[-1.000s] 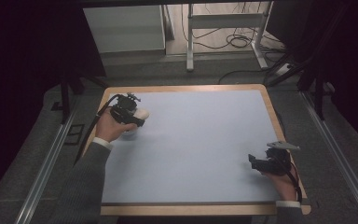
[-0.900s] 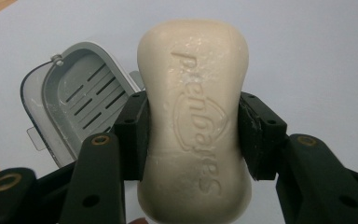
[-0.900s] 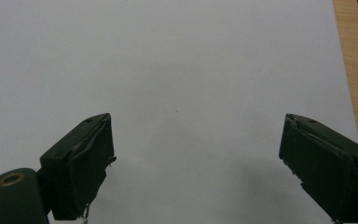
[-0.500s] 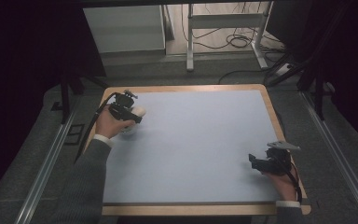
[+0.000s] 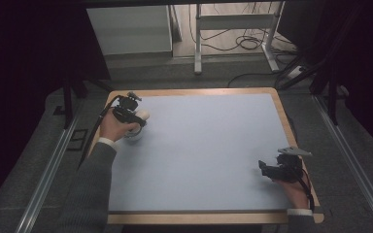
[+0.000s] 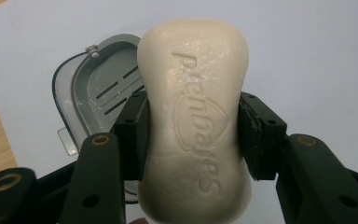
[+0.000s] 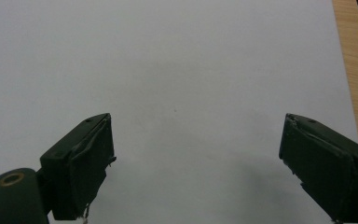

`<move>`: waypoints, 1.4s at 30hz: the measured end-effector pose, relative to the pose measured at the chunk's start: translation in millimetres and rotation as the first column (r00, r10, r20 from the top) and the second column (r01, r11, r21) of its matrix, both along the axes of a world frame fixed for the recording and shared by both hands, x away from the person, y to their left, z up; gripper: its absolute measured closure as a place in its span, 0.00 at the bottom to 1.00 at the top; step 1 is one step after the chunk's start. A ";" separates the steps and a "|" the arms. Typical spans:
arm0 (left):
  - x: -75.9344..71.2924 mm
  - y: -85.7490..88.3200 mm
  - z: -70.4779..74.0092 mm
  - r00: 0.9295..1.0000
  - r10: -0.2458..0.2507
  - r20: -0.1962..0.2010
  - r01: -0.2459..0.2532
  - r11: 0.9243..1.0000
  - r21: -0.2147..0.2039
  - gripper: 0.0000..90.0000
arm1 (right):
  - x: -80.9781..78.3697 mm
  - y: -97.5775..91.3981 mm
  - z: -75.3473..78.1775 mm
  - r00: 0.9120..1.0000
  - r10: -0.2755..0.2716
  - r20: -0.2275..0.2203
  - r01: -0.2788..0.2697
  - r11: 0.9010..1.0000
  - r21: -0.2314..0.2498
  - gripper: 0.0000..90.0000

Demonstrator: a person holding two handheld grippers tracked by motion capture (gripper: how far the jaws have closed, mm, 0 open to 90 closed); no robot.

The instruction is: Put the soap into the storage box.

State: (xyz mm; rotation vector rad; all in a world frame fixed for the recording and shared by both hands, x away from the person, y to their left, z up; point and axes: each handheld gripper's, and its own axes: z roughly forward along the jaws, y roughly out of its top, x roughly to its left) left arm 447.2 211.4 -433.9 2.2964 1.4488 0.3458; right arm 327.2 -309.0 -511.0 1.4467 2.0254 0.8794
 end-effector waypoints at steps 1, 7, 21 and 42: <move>0.7 0.3 -0.6 1.000 0.004 -0.002 -0.004 1.000 -0.001 0.55 | 0.0 0.1 0.0 1.000 0.000 0.000 0.000 1.000 0.000 0.11; 3.4 2.2 -2.1 1.000 0.016 0.002 -0.016 1.000 -0.002 0.55 | 0.3 -0.4 -0.3 1.000 0.001 -0.001 -0.001 1.000 -0.002 0.11; 15.6 17.4 -20.1 0.996 0.088 -0.026 -0.089 0.996 -0.023 0.55 | 0.6 -0.5 -1.1 1.000 -0.002 -0.005 0.002 1.000 -0.006 0.11; 12.5 19.8 -19.4 0.993 0.120 0.014 -0.118 0.988 -0.097 0.42 | 0.3 -1.7 -0.9 1.000 -0.005 -0.010 0.005 1.000 -0.007 0.11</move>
